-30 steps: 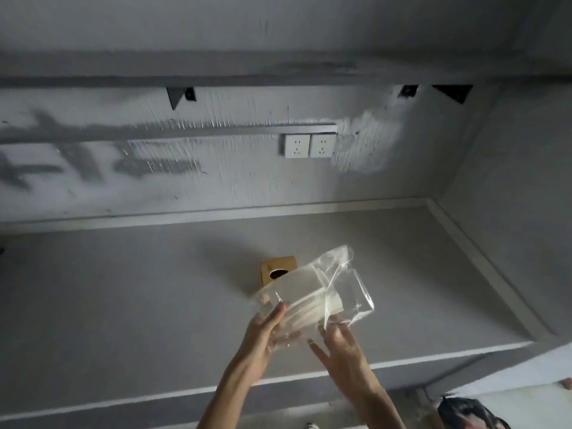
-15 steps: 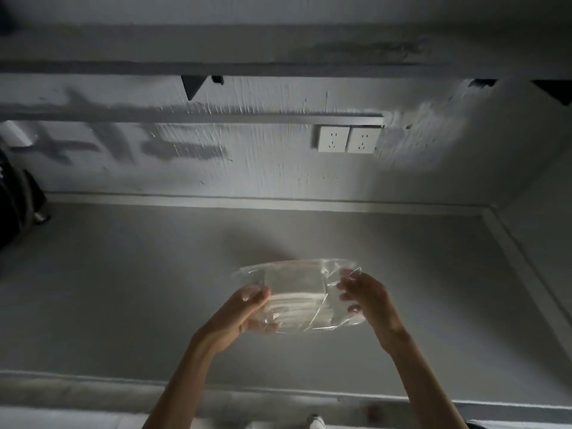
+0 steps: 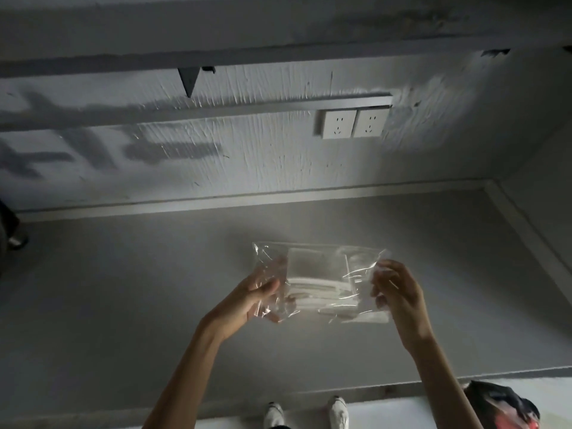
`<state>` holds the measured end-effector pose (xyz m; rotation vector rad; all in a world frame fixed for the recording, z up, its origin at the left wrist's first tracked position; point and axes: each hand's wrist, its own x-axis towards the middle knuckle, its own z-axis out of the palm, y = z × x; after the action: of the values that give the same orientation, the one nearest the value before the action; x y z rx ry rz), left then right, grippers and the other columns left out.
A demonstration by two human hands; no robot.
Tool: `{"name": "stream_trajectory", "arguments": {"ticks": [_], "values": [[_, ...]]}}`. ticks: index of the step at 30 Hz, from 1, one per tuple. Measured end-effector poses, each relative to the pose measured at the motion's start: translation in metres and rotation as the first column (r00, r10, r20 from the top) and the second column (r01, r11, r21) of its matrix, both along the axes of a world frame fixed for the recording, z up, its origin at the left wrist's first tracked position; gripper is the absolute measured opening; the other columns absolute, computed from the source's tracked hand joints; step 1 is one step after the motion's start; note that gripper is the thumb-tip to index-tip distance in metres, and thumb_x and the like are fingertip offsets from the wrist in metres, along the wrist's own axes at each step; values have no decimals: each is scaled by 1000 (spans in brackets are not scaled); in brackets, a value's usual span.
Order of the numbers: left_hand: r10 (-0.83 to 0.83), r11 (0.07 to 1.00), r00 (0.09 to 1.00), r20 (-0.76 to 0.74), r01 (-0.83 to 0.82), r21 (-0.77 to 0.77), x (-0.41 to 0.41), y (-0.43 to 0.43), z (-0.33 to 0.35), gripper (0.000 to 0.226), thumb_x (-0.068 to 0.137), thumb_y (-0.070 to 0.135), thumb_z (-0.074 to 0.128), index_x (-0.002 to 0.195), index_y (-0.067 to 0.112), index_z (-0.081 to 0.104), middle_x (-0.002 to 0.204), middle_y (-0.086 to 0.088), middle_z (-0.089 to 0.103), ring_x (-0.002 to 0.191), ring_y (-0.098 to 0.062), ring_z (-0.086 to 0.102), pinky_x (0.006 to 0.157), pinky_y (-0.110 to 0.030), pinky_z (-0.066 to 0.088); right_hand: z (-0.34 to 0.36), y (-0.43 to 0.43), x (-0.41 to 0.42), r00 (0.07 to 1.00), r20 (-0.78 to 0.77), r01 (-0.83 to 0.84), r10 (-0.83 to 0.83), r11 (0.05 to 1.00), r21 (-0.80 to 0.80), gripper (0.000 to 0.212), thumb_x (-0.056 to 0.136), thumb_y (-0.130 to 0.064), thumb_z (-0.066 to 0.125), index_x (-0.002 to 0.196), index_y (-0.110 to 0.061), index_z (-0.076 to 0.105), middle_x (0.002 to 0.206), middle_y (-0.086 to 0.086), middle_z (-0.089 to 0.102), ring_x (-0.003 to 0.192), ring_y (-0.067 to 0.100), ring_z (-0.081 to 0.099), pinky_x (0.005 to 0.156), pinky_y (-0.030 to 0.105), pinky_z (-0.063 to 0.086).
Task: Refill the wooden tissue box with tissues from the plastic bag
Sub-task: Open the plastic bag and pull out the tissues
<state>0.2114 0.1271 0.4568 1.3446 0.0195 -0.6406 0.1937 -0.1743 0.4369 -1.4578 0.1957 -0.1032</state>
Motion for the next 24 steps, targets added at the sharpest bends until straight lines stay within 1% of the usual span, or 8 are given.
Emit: {"name": "stream_trajectory", "arguments": {"ticks": [4,7,11,13,15,17,21,24], "values": [[36,996,999,-38,-39,-83,7,-3,-13,39,89,36,63,127,34,60,109,-7,63,97,-22,64,91,-39,53,4,-2,0,997,-59,-58,56,998,-32,54,91,13,55,134,-21,49,81,15,60,63,20,60,62,31,56],[114,965,982,-150,-145,-216,2,-15,-27,53,57,48,92,104,34,72,102,-3,66,94,-22,67,94,-49,54,10,-4,5,989,-97,-115,109,991,-63,63,93,12,53,140,-27,41,82,19,58,64,22,62,66,32,58],[116,948,978,-171,-161,-275,2,-21,-24,89,63,41,90,140,32,47,142,-13,54,126,-41,54,90,-47,55,24,-13,18,979,-118,-161,166,986,50,35,93,0,59,120,-22,58,95,20,55,78,24,64,79,48,56],[85,946,979,-184,-137,-293,5,-22,-18,93,66,36,89,145,30,39,149,-15,46,132,-50,44,98,-61,47,30,-15,22,975,-134,-156,177,976,151,34,85,-18,68,119,-18,60,108,17,57,95,29,64,85,50,56],[48,951,984,-173,-98,-295,8,-23,-13,85,75,36,84,147,31,38,151,-20,42,133,-59,36,103,-77,29,33,-19,25,966,-141,-192,216,967,166,49,83,-25,68,130,-24,55,124,13,60,108,30,65,85,47,57],[6,954,987,-159,-53,-296,11,-22,-10,79,84,41,74,150,25,35,152,-25,39,134,-57,37,105,-78,23,34,-21,26,940,-165,-283,299,952,114,52,94,-20,58,141,-38,44,131,7,62,115,28,64,80,37,56],[50,925,973,-224,-130,-356,16,-24,-1,66,91,39,66,149,36,36,150,-12,36,139,-53,31,107,-71,31,35,-23,27,915,-193,-325,355,930,172,52,101,-16,47,144,-44,39,128,14,66,115,32,66,82,37,47],[112,887,964,-241,-206,-413,18,-30,0,47,99,28,49,144,39,44,147,-12,44,132,-49,45,96,-61,50,36,-18,21,929,-244,-224,278,948,226,33,105,-25,40,135,-33,49,134,-2,63,111,5,67,84,28,53]]}}
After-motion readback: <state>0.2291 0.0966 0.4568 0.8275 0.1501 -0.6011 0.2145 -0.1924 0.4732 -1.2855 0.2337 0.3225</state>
